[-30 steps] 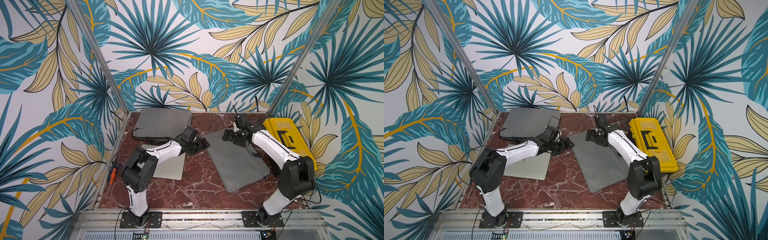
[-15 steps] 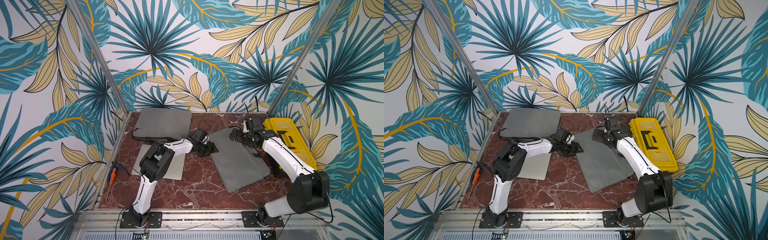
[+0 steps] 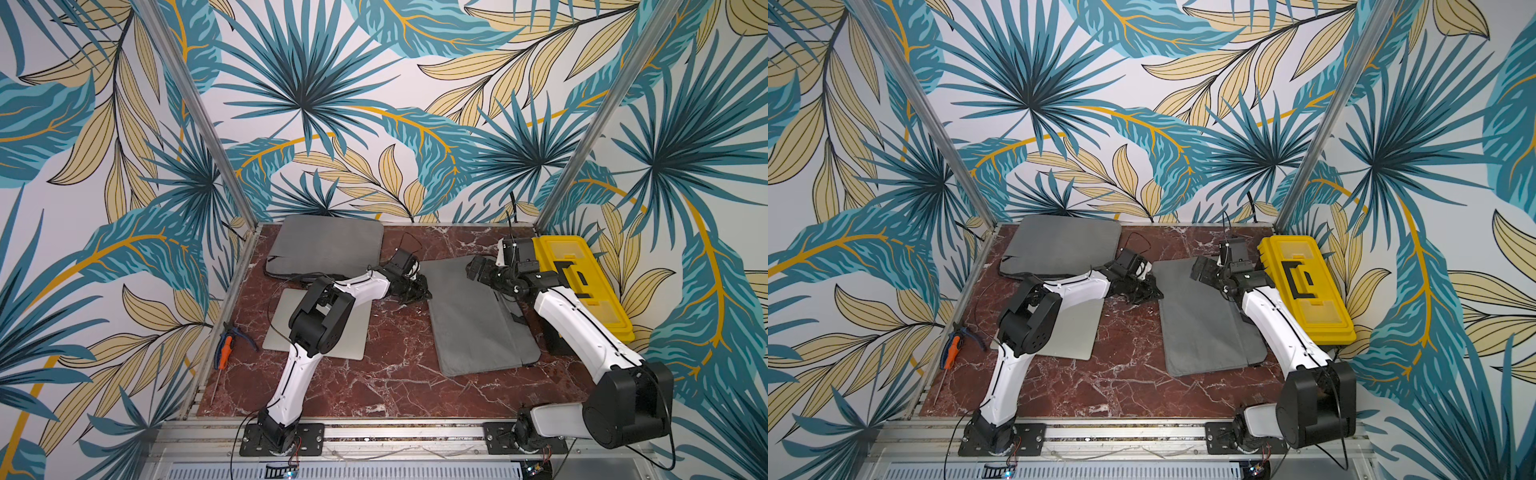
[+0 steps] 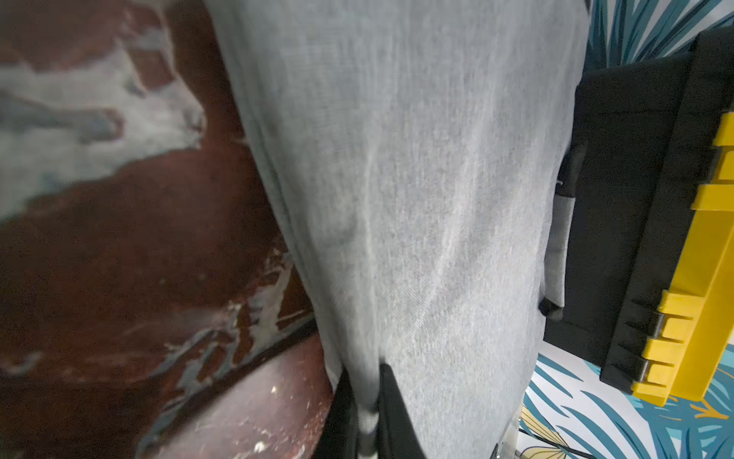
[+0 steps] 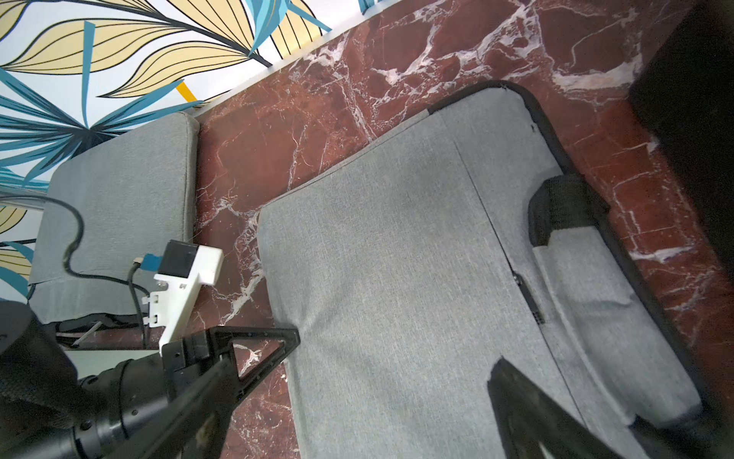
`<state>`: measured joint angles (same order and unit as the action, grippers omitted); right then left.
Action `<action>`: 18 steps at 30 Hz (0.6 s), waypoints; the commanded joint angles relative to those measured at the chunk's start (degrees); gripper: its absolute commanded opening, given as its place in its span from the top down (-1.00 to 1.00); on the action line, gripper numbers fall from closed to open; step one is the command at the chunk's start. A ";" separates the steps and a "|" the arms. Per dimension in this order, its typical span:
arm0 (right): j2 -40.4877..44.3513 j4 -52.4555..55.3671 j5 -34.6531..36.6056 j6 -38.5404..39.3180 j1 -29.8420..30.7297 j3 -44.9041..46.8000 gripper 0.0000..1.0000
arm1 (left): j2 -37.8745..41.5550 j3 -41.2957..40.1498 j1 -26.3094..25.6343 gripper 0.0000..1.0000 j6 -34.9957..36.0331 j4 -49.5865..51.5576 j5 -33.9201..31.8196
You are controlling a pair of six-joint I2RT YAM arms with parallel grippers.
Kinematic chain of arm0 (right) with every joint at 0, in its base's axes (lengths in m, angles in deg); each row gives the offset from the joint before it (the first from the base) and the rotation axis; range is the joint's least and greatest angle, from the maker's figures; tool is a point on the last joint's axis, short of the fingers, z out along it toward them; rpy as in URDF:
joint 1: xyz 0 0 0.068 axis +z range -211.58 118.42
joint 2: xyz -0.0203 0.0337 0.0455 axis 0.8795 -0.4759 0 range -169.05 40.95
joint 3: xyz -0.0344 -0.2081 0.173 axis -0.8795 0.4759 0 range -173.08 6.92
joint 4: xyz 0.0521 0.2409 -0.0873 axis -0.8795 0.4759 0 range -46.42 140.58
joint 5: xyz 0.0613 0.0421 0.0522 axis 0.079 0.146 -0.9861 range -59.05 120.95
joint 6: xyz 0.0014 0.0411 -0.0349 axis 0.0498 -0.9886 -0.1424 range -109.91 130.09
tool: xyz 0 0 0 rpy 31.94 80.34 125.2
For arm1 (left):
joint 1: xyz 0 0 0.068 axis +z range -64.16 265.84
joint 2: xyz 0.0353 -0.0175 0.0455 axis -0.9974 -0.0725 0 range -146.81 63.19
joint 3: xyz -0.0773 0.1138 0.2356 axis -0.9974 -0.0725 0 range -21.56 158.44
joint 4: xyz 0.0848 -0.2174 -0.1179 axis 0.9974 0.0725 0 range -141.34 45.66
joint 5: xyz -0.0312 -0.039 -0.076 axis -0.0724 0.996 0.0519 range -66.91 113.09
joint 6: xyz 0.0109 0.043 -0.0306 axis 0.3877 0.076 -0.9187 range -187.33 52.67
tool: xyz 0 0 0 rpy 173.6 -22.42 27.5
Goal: Open the zippered laptop bag and take out the laptop
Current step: Move the zippered laptop bag to the center of the board.
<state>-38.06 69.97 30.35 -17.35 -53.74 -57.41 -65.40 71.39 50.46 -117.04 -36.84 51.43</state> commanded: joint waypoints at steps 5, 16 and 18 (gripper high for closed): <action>0.06 -1.04 1.45 -2.42 -1.11 2.87 -0.99 | -0.38 2.66 7.45 0.93 5.62 5.53 -8.69; -3.43 -4.89 -0.17 -7.38 -1.33 8.03 -0.99 | -5.17 16.54 14.00 0.73 16.51 9.83 -11.04; -3.65 -5.07 -0.09 -7.45 -1.33 8.73 -0.99 | -6.79 19.78 14.30 0.56 17.73 10.14 -10.46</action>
<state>-41.34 65.95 30.50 -23.29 -54.86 -50.26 -70.67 85.81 64.76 -103.77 -26.37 42.66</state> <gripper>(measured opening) 0.994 0.193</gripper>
